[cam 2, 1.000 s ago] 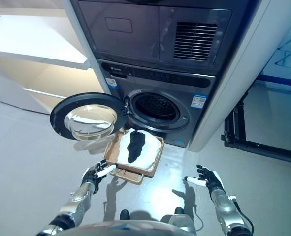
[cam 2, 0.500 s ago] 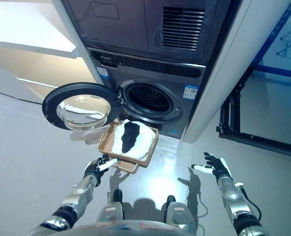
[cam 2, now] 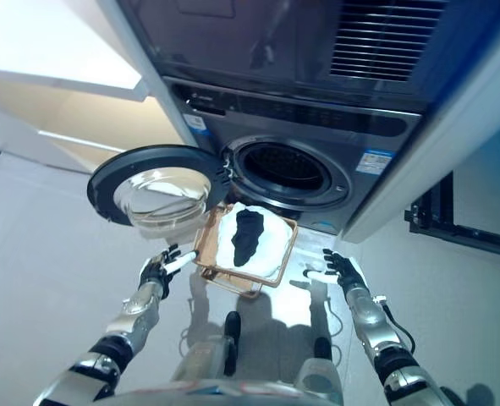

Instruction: Put the clothes in the basket into the washing machine.

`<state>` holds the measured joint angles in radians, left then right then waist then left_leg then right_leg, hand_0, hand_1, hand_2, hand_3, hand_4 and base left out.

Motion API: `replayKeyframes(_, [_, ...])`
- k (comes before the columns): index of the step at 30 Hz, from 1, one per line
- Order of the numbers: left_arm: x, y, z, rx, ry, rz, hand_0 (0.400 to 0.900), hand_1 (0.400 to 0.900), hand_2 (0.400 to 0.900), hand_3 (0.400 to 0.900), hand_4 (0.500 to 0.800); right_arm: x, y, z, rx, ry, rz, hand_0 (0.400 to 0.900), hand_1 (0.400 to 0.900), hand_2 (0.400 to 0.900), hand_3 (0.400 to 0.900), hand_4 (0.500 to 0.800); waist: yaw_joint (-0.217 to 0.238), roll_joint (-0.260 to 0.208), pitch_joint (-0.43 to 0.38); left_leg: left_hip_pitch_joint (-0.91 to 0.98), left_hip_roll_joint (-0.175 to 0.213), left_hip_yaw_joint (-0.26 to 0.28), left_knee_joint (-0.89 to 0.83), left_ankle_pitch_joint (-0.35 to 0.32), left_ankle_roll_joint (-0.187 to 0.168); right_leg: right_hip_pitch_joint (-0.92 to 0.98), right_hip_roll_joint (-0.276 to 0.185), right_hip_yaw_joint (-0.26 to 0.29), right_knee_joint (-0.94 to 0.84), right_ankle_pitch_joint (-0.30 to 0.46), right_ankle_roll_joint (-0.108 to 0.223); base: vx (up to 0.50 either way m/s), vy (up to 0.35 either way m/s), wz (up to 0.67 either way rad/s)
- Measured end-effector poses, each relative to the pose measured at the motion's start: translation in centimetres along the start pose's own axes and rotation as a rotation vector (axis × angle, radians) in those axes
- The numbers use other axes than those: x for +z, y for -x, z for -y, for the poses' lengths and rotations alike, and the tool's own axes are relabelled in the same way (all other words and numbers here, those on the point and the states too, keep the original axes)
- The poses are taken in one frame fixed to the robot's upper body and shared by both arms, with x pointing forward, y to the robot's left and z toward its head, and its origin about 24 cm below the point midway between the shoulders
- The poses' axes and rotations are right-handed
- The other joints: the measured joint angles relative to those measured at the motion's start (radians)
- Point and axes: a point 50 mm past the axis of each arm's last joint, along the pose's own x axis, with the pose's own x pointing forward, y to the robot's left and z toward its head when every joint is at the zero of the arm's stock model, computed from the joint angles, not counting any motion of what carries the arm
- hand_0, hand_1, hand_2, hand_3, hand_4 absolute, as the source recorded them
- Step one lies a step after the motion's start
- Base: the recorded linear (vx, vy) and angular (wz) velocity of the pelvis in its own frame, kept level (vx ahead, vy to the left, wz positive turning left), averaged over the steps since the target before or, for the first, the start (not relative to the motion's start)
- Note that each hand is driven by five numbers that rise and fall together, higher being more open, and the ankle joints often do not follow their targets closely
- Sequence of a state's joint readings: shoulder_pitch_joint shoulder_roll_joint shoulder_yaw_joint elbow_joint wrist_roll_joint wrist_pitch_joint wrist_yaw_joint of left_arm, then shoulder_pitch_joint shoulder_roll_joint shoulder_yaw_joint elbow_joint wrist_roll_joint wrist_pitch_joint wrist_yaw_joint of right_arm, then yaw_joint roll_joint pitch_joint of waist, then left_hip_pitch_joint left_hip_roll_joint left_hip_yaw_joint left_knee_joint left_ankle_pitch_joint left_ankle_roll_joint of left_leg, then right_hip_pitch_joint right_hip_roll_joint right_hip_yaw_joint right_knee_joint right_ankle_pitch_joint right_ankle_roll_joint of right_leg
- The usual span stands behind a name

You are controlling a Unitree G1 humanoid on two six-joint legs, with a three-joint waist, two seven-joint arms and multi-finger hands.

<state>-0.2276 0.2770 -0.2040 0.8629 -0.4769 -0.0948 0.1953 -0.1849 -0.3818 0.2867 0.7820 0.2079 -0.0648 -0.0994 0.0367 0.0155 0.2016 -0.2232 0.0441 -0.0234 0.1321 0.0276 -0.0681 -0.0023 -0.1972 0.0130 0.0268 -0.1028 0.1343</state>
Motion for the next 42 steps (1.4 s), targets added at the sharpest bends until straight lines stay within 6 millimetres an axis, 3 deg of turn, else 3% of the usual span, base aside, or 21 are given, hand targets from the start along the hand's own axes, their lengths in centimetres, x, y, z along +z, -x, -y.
replayKeyframes(2, [0.3, -0.1, 0.4, -0.007, -0.027, 0.006, 0.9, 0.9, 0.9, 0.9, 0.8, 0.2, 0.0, -0.1, 0.0, 0.001, 0.012, 0.9, 0.9, 0.9, 0.9, 0.8, -0.015, -0.026, -0.018, -0.035, -0.012, 0.043, 0.017, 0.001, 0.017, 0.007, -0.017, -0.057, -0.003, -0.001, 0.007, 0.22, 0.232, 0.37])
replayKeyframes(6, [0.5, -0.1, 1.3, -0.044, -0.07, 0.011, 0.9, 0.9, 0.9, 0.9, 0.8, 1.5, -0.5, -0.2, -0.001, 0.0, 0.044, 0.9, 0.9, 0.9, 0.9, 0.8, -0.01, -0.041, -0.029, -0.026, -0.032, 0.067, 0.01, -0.002, 0.041, -0.014, -0.041, -0.078, 0.067, -0.015, 0.005, 0.19, 0.292, -0.05])
replayKeyframes(9, [0.3, -0.1, 1.2, -0.043, -0.072, 0.004, 0.9, 0.9, 0.9, 0.9, 0.8, 2.4, -0.8, -0.7, 0.014, -0.006, 0.067, 0.9, 0.9, 0.9, 0.9, 0.8, -0.001, -0.032, -0.029, 0.029, -0.051, 0.098, 0.01, -0.024, 0.07, -0.123, -0.051, -0.072, 0.354, -0.029, -0.003, 0.14, 0.267, 0.01])
replayKeyframes(11, [0.3, -0.1, 1.3, -0.045, -0.073, 0.004, 0.9, 0.9, 0.9, 0.9, 0.8, 1.9, -0.6, -0.9, 0.02, 0.009, 0.053, 0.9, 0.9, 0.9, 0.9, 0.8, -0.014, -0.033, -0.028, 0.075, -0.064, 0.097, -0.007, -0.034, 0.087, -0.161, -0.103, -0.08, 0.511, -0.016, -0.025, 0.19, 0.13, 0.08])
replayKeyframes(12, [0.4, -0.2, 1.2, -0.041, -0.072, 0.007, 0.9, 0.9, 0.9, 0.9, 0.8, 1.6, -0.5, -1.1, 0.028, 0.015, 0.045, 0.9, 0.9, 0.9, 0.9, 0.8, -0.01, -0.032, -0.026, 0.101, -0.072, 0.099, -0.019, -0.049, 0.107, -0.19, -0.112, -0.085, 0.557, -0.02, -0.037, 0.28, 0.076, 0.26])
replayKeyframes(14, [0.2, -0.2, 0.6, -0.02, -0.073, -0.005, 0.9, 0.9, 0.9, 0.9, 0.8, 1.7, -0.5, -1.6, 0.052, 0.031, 0.051, 0.9, 0.9, 0.9, 0.9, 0.8, -0.016, -0.012, -0.017, 0.126, -0.072, 0.098, -0.029, -0.048, 0.114, -0.212, -0.108, -0.086, 0.53, -0.02, -0.037, 0.2, -0.046, 0.46])
replayKeyframes(16, [0.2, -0.3, 0.5, -0.016, -0.073, -0.005, 0.9, 0.9, 0.9, 0.9, 0.8, 1.4, -0.5, -1.7, 0.061, 0.04, 0.038, 0.9, 0.9, 0.9, 0.9, 0.8, -0.03, 0.0, -0.007, 0.144, -0.078, 0.059, -0.042, -0.05, 0.118, -0.231, -0.101, -0.073, 0.434, -0.02, -0.033, 0.32, -0.158, 1.13])
replayKeyframes(18, [-0.4, -0.2, 0.5, -0.009, -0.067, -0.031, 0.9, 0.9, 0.9, 0.9, 0.8, 0.7, -0.3, -1.6, 0.06, 0.043, 0.018, 0.9, 0.9, 0.9, 0.9, 0.8, -0.055, 0.023, 0.008, 0.178, -0.072, -0.013, -0.061, -0.044, 0.108, -0.208, -0.051, 0.012, 0.227, 0.003, -0.005, 0.23, -0.137, 1.02])
replayKeyframes(19, [-0.7, -0.2, 0.6, -0.006, -0.068, -0.044, 0.9, 0.9, 0.9, 0.9, 0.8, 0.4, -0.1, -1.6, 0.057, 0.042, 0.008, 0.9, 0.9, 0.9, 0.9, 0.8, -0.075, 0.029, 0.012, 0.187, -0.069, -0.053, -0.063, -0.045, 0.101, -0.196, -0.033, 0.061, 0.139, 0.037, 0.027, 0.23, -0.189, 1.23])
replayKeyframes(21, [-0.6, -0.3, 0.7, -0.008, -0.074, -0.048, 0.9, 0.9, 0.9, 0.9, 0.8, -0.3, 0.1, -1.5, 0.058, 0.042, -0.011, 0.9, 0.9, 0.9, 0.9, 0.8, -0.103, 0.006, 0.024, 0.202, -0.076, -0.129, -0.067, -0.048, 0.076, -0.202, -0.033, 0.091, 0.033, 0.119, 0.047, 0.26, -0.235, 1.37])
replayKeyframes(23, [0.0, -0.6, 0.6, -0.006, -0.089, -0.034, 0.9, 0.9, 0.9, 0.9, 0.8, -1.2, 0.5, -1.8, 0.064, 0.035, -0.035, 0.9, 0.9, 0.9, 0.9, 0.8, -0.126, -0.05, 0.023, 0.181, -0.1, -0.217, -0.048, -0.062, 0.03, -0.191, -0.038, 0.103, -0.013, 0.147, 0.026, 0.16, -0.218, 1.05])
replayKeyframes(24, [0.2, -0.7, 0.8, -0.014, -0.092, -0.028, 0.9, 0.9, 0.9, 0.9, 0.8, -1.5, 0.6, -1.5, 0.061, 0.041, -0.044, 0.9, 0.9, 0.9, 0.9, 0.8, -0.136, -0.053, 0.028, 0.172, -0.087, -0.257, -0.043, -0.066, 0.009, -0.199, -0.024, 0.096, 0.028, 0.203, 0.035, 0.08, -0.238, 1.12])
replayKeyframes(26, [0.2, -0.6, 1.4, -0.035, -0.112, -0.025, 0.9, 0.9, 0.9, 0.9, 0.8, -0.7, 0.4, -0.4, 0.04, 0.059, -0.017, 0.9, 0.9, 0.9, 0.9, 0.8, -0.14, -0.043, 0.03, 0.094, -0.097, -0.272, 0.12, -0.137, 0.018, -0.225, 0.005, 0.053, 0.047, 0.192, 0.012, 0.06, -0.209, 0.94])
replayKeyframes(28, [1.0, -0.7, 2.1, -0.056, -0.107, -0.003, 0.9, 0.9, 0.9, 0.9, 0.8, 0.5, 0.7, 1.2, 0.006, 0.05, 0.046, 0.9, 0.9, 0.9, 0.9, 0.8, -0.166, -0.03, 0.043, 0.039, -0.09, -0.25, 0.192, -0.168, 0.02, -0.236, 0.026, -0.013, 0.08, 0.181, -0.004, -0.05, -0.176, 0.7])
replayKeyframes(32, [8.1, -1.9, 5.0, -0.124, -0.228, 0.201, 0.9, 0.9, 0.9, 0.9, 0.8, 3.8, -0.2, 4.3, -0.095, 0.063, 0.135, 0.9, 0.9, 0.9, 0.9, 0.8, -0.194, -0.083, 0.146, -0.056, -0.065, -0.254, 0.173, -0.143, -0.025, -0.349, 0.021, -0.058, 0.202, 0.128, -0.013, -0.08, -0.153, 0.78])
replayKeyframes(33, [9.1, -2.0, 5.7, -0.122, -0.304, 0.231, 0.9, 0.9, 0.9, 0.9, 0.8, 4.5, -0.2, 4.7, -0.116, 0.049, 0.158, 0.9, 0.9, 0.9, 0.9, 0.8, -0.214, -0.085, 0.159, -0.094, -0.051, -0.212, 0.17, -0.127, -0.024, -0.368, 0.008, -0.08, 0.206, 0.129, -0.014, -0.1, -0.006, -0.08])
replayKeyframes(34, [10.4, -2.2, 6.3, -0.11, -0.391, 0.277, 0.9, 0.9, 0.9, 0.9, 0.8, 5.4, -0.1, 5.0, -0.133, 0.04, 0.204, 0.9, 0.9, 0.9, 0.9, 0.8, -0.235, -0.083, 0.169, -0.136, -0.026, -0.138, 0.169, -0.112, -0.014, -0.4, -0.003, -0.086, 0.208, 0.126, -0.011, -0.06, 0.018, -0.46])
replayKeyframes(35, [11.9, -2.3, 6.4, -0.072, -0.454, 0.332, 0.9, 0.9, 0.9, 0.9, 0.8, 6.5, -0.2, 5.0, -0.141, 0.036, 0.256, 0.9, 0.9, 0.9, 0.9, 0.8, -0.235, -0.093, 0.183, -0.164, -0.023, -0.087, 0.169, -0.097, -0.016, -0.439, -0.003, -0.072, 0.212, 0.127, -0.011, -0.05, 0.021, -0.57])
replayKeyframes(38, [15.5, -2.7, 5.6, 0.042, -0.568, 0.415, 0.9, 0.9, 0.9, 0.9, 0.8, 9.7, -0.7, 4.6, -0.147, 0.03, 0.356, 0.9, 0.9, 0.9, 0.9, 0.8, -0.24, -0.113, 0.258, -0.201, -0.033, -0.028, 0.186, -0.094, -0.005, -0.489, -0.008, -0.01, 0.187, 0.174, 0.003, -0.04, 0.017, -0.52])
replayKeyframes(42, [16.9, -3.2, 4.2, 0.159, -0.654, 0.403, 0.9, 0.9, 0.9, 0.9, 0.8, 10.7, -0.6, 3.5, -0.13, 0.014, 0.402, 0.9, 0.9, 0.9, 0.9, 0.8, -0.263, -0.117, 0.29, -0.255, -0.031, 0.026, 0.233, -0.13, 0.006, -0.553, -0.002, 0.044, 0.176, 0.204, 0.025, -0.05, 0.027, -0.42])
